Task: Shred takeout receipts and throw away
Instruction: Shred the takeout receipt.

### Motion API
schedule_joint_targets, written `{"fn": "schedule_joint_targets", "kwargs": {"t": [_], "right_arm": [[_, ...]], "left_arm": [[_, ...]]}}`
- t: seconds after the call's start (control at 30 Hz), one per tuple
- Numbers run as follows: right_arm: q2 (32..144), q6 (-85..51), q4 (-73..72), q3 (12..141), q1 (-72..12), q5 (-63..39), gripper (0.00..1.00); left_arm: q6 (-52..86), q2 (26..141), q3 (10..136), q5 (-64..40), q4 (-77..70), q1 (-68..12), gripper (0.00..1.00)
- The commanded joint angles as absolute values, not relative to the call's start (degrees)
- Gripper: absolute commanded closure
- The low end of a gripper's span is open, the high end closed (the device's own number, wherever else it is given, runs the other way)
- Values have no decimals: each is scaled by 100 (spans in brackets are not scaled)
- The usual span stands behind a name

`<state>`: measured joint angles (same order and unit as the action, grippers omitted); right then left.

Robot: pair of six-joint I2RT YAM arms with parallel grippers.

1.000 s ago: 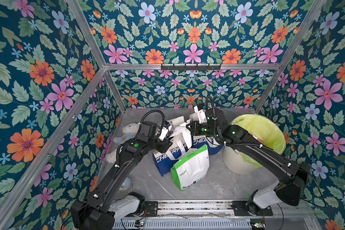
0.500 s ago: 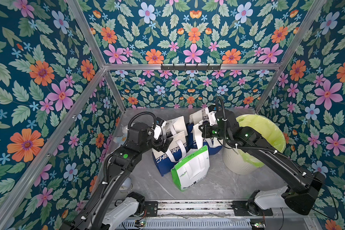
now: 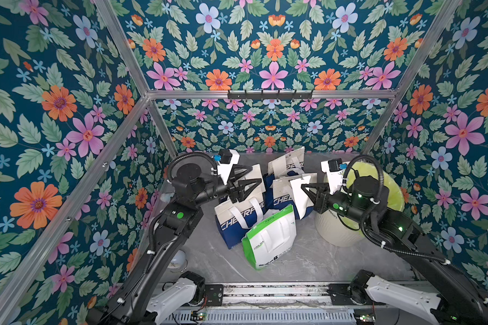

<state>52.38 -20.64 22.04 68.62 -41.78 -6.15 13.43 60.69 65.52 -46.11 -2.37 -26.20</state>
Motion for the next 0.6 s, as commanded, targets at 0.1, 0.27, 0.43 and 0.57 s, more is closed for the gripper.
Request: {"fn": "schedule_joint_targets", "kwargs": {"t": [0.1,0.27,0.43,0.57], "right_arm": [[4631,-1767,1610,6399,-4179,-902,100],[4524,-1727,1754,6354,-4180,-766,100],[4389,-1763,1596,6226,-4180,-738,100],[4369,-1815,1558,6174,-4181,-716,100]], "left_arm": [[2740,6810,6324,-4405,-2318,-3551,22],[2590,7252,6358,-4137,-2869,-4447,16],[3256,7604,6359,-4195,-3548,-4582,37],[3152,7638,6374,-3971,-3521,-4701,62]]}}
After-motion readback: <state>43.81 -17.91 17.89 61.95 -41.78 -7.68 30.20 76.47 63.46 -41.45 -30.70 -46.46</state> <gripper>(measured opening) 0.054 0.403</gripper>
